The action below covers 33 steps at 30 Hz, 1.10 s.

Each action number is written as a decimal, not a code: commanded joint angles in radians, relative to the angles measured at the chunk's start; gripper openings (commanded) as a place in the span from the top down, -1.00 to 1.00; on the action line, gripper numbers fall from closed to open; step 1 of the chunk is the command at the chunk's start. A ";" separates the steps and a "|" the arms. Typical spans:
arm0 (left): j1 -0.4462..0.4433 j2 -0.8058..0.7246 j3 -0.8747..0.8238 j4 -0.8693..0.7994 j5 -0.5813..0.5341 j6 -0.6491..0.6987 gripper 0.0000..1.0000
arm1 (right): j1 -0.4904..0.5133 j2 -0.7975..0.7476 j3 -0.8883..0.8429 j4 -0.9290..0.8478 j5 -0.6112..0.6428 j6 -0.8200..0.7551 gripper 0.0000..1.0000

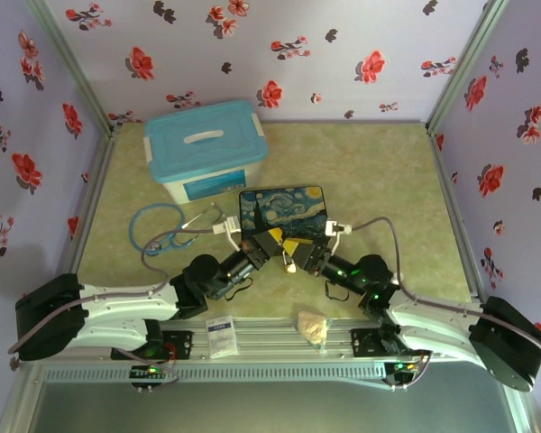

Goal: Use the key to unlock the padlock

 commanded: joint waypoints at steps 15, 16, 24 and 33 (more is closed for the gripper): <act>-0.002 0.024 0.003 0.022 0.018 -0.028 1.00 | -0.006 0.127 0.049 0.209 -0.047 0.022 0.57; -0.003 0.025 0.001 0.020 0.018 -0.029 1.00 | -0.006 0.122 0.049 0.201 -0.046 0.020 0.60; -0.003 0.017 0.001 -0.030 0.016 -0.034 1.00 | -0.006 0.079 0.031 0.137 -0.025 0.003 1.00; 0.006 -0.076 0.028 -0.151 -0.015 0.087 -0.20 | -0.007 -0.035 -0.025 -0.031 0.046 -0.021 1.00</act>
